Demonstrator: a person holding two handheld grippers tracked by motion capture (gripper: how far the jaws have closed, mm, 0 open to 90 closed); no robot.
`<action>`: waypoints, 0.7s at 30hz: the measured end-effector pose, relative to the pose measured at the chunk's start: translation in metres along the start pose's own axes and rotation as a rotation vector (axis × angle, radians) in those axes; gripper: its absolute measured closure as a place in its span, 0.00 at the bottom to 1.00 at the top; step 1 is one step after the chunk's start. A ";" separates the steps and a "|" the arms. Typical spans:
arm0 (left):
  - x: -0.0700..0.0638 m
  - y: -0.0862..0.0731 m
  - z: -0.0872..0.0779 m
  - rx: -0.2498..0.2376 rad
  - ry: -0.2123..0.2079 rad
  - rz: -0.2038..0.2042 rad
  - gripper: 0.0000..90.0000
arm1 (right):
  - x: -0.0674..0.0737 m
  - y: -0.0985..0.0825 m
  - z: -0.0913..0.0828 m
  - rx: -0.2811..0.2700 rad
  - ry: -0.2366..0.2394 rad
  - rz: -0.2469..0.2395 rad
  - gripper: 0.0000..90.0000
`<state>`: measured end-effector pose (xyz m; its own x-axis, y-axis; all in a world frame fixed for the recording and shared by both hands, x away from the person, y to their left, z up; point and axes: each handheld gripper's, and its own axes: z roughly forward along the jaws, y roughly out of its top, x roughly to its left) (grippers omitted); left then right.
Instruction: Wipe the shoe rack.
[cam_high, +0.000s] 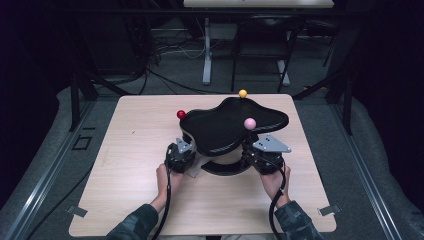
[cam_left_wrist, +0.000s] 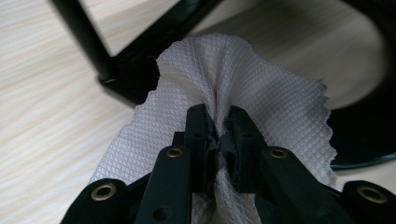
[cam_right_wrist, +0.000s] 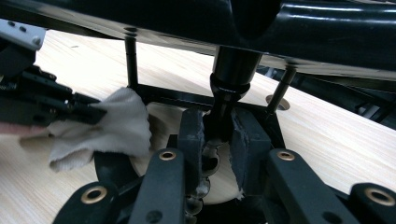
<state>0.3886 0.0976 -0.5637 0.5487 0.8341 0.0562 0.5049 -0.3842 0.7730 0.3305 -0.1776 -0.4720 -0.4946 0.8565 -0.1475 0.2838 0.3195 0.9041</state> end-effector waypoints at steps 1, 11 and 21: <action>-0.004 0.000 0.000 -0.003 -0.008 0.003 0.89 | 0.000 0.000 0.000 0.000 0.000 0.000 0.83; -0.042 -0.001 -0.002 -0.005 -0.076 0.074 0.89 | 0.000 0.000 0.000 -0.004 -0.012 -0.002 0.83; -0.069 -0.001 -0.002 -0.020 -0.115 0.131 0.88 | 0.001 0.000 0.000 -0.001 -0.004 0.002 0.83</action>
<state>0.3486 0.0409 -0.5677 0.6820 0.7264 0.0853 0.4113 -0.4774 0.7764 0.3302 -0.1771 -0.4720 -0.4906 0.8588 -0.1478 0.2840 0.3179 0.9046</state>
